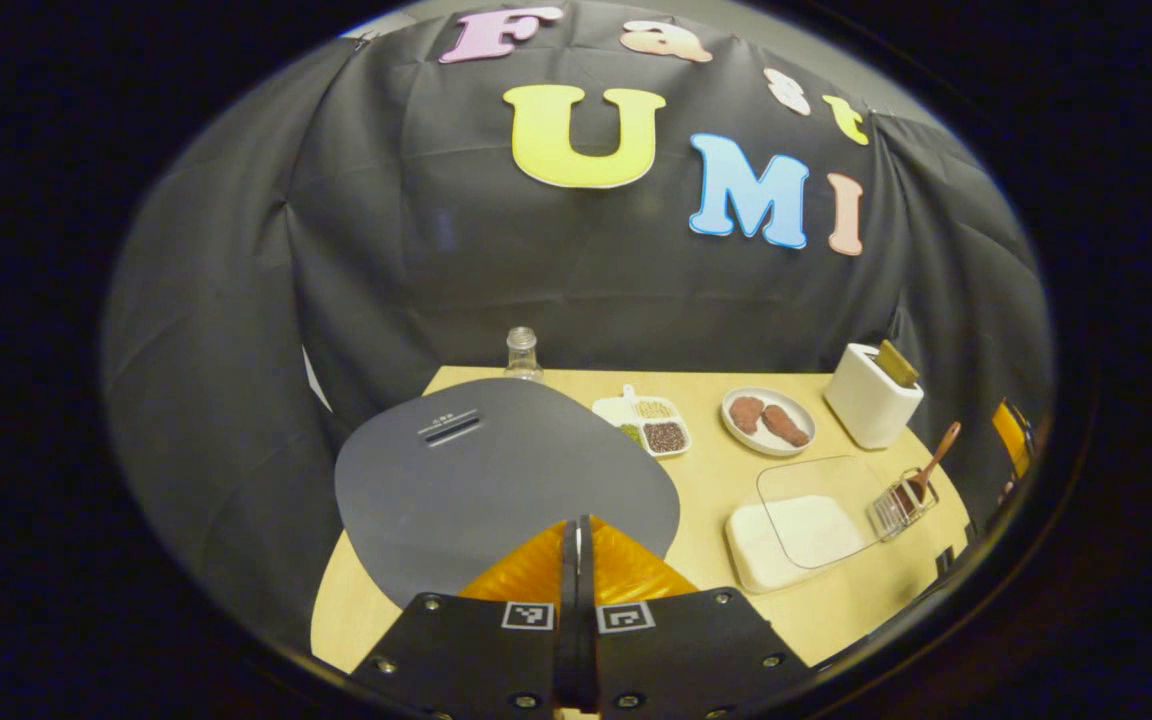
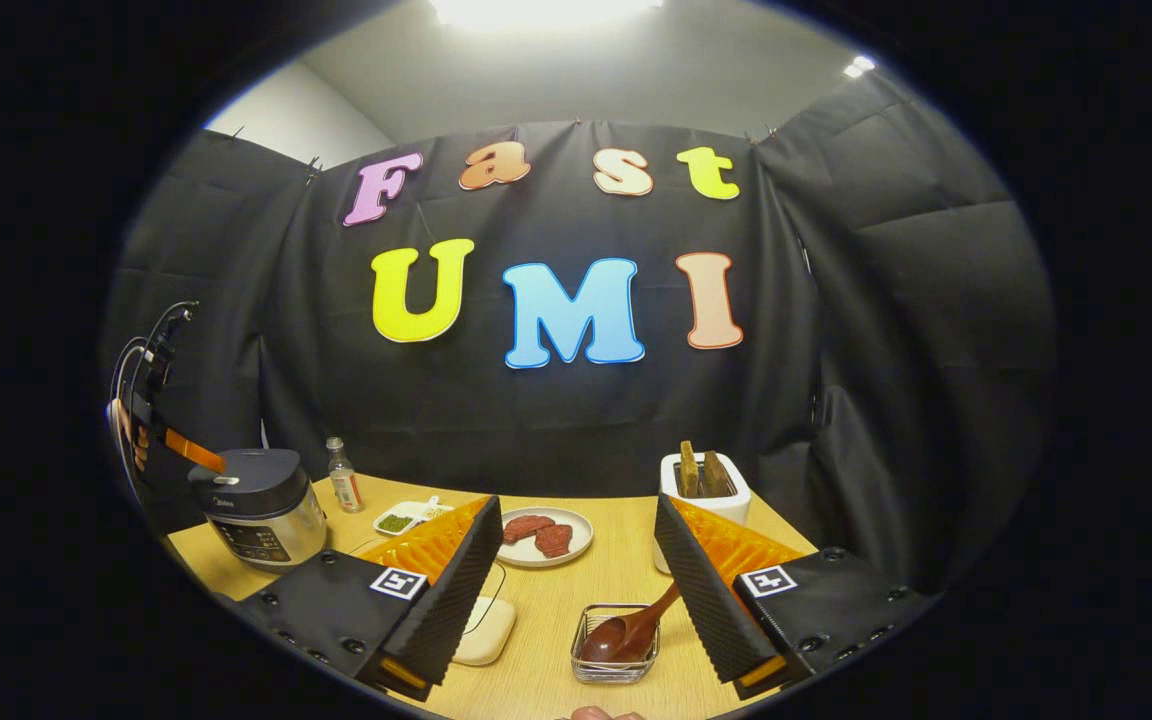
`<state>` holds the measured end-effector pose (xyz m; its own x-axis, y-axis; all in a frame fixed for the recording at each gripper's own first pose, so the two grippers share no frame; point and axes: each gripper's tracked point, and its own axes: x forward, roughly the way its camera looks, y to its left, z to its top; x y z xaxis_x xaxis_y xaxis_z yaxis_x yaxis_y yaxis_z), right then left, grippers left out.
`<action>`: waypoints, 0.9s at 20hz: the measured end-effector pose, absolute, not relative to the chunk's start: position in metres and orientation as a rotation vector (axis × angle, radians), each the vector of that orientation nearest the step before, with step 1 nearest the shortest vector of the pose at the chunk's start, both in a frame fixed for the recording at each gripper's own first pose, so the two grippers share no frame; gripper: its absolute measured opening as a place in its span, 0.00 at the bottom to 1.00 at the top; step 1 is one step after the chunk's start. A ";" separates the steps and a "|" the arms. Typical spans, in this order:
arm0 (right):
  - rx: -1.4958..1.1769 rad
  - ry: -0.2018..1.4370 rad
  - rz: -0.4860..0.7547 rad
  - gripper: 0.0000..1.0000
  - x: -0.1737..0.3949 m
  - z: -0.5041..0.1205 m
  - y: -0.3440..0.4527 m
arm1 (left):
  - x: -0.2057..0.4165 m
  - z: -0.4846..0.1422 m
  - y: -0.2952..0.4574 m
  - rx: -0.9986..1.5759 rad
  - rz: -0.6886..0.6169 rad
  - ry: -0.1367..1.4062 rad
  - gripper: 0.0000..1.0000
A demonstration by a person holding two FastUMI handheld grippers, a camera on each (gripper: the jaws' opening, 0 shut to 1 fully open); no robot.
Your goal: Close the left gripper, press the button to open the rice cooker; take a wooden spoon from the chopstick holder with the right hand, scoop a spoonful of rice and pour it into the rice cooker, then put the wooden spoon back into the chopstick holder.
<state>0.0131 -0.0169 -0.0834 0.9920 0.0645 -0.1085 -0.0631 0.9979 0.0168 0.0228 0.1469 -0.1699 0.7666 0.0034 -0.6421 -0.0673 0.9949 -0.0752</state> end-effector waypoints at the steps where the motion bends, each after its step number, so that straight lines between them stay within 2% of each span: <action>1: 0.012 0.108 0.063 0.98 0.013 -0.084 -0.018 | 0.022 -0.173 0.148 -0.098 0.038 0.699 0.01; 3: 0.012 0.105 0.064 0.98 0.014 -0.085 -0.019 | 0.017 -0.183 0.150 -0.098 0.038 0.734 0.00; 4: 0.018 0.101 0.065 0.93 0.014 -0.084 -0.020 | 0.018 -0.181 0.149 -0.093 0.035 0.717 0.00; 7: 0.032 0.085 0.082 0.98 0.019 -0.082 -0.018 | 0.012 -0.187 0.149 -0.095 0.035 0.710 0.02; 8: 0.033 0.073 0.085 0.93 0.020 -0.081 -0.019 | 0.012 -0.188 0.149 -0.100 0.041 0.707 0.02; 9: 0.032 0.057 0.085 0.98 0.023 -0.079 -0.021 | 0.009 -0.189 0.149 -0.103 0.047 0.711 0.02; 18: -0.016 0.145 0.114 0.98 0.042 -0.110 -0.004 | 0.010 -0.195 0.147 0.004 0.087 0.767 0.02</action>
